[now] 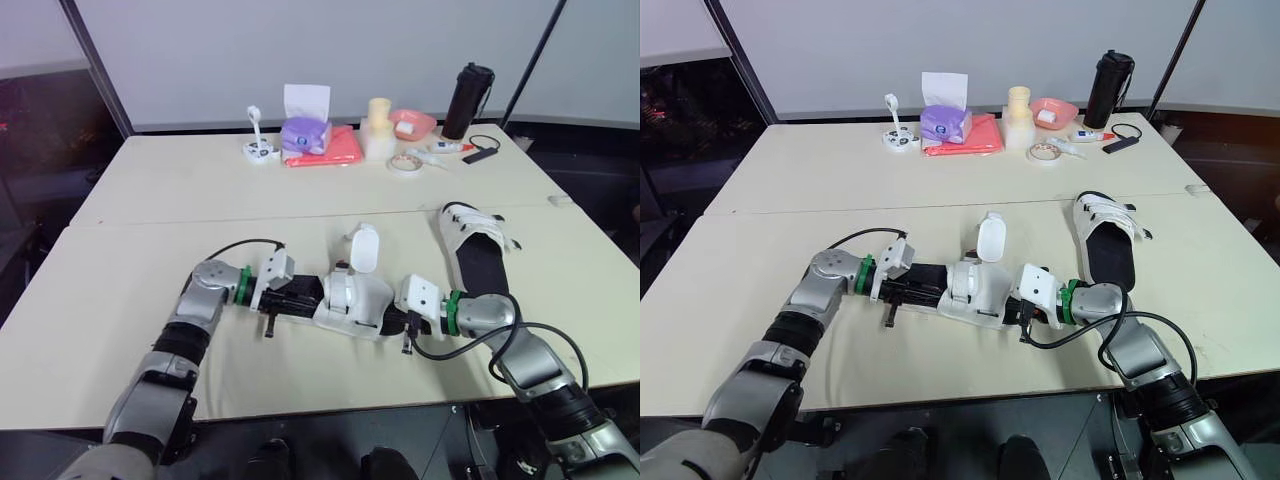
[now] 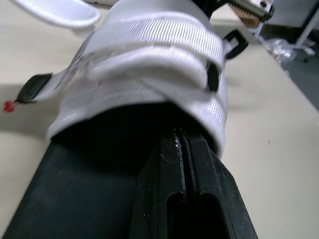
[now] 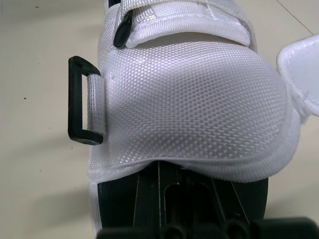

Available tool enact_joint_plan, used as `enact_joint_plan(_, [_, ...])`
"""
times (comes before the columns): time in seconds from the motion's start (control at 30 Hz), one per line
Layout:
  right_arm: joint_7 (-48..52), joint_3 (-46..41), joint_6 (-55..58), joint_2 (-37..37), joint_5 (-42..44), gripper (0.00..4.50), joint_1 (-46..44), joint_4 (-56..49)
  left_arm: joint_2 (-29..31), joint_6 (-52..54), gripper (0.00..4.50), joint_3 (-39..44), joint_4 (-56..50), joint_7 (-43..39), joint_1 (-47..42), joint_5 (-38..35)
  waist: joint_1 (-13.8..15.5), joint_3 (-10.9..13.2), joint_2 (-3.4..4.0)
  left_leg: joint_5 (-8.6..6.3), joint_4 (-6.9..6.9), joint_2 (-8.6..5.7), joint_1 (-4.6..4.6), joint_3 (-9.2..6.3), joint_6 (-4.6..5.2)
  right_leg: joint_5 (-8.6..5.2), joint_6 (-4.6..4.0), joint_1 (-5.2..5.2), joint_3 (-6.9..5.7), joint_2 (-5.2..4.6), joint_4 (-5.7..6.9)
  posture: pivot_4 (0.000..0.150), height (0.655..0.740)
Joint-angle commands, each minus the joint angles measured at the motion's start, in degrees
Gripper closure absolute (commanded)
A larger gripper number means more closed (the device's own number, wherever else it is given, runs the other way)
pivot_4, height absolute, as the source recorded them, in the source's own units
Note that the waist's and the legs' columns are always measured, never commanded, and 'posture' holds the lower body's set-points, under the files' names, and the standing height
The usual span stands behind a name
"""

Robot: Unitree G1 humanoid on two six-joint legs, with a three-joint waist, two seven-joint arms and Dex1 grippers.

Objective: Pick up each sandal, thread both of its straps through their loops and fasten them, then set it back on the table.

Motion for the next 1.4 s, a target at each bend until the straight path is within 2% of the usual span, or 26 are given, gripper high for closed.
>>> enact_joint_plan(0.03, [0.7,0.34,1.79,-1.33,-1.02,4.5,0.86,0.04,-0.19,6.35,4.43,-1.23,-6.68,-1.76,1.63,-3.78,-0.02,0.0,0.0,0.0,-0.01,0.0,0.0,0.0,0.0,0.0,0.0,-0.01,0.01,0.0,0.0,0.15,0.74])
enact_joint_plan(0.5, [3.92,-4.14,10.45,-7.01,5.91,4.5,6.29,-12.11,2.38,13.26,4.43,-3.73,-15.28,-1.75,5.25,-6.51,0.1,0.01,0.01,-0.02,-0.02,0.0,-0.2,-0.04,0.02,-0.01,0.0,-0.17,0.02,-0.05,-0.07,0.15,0.74])
enact_joint_plan(1.0, [2.07,-1.49,6.95,-1.75,3.26,4.5,3.15,-2.51,7.48,16.21,4.43,-1.58,-14.84,0.43,3.17,-8.58,-0.14,0.01,0.03,-0.02,-0.02,0.06,-0.17,-0.04,0.02,-0.01,-0.02,-0.19,0.04,-0.02,-0.06,0.15,0.74])
enact_joint_plan(1.17, [2.69,-0.28,6.17,-1.63,3.01,4.5,3.3,-1.26,7.06,23.21,4.43,3.16,-8.77,2.49,-4.37,-12.86,-0.02,0.02,0.0,0.0,0.0,0.05,-0.16,-0.04,0.01,0.0,-0.02,-0.16,0.0,0.02,-0.04,0.15,0.74])
enact_joint_plan(1.4, [2.5,0.71,5.32,-1.51,2.36,4.5,2.95,-0.8,0.25,29.17,4.43,7.14,8.83,8.4,-15.87,-14.36,-0.44,0.0,-0.02,0.0,0.01,0.01,-0.1,0.02,0.01,-0.01,0.01,-0.11,0.0,0.01,-0.04,0.15,0.74])
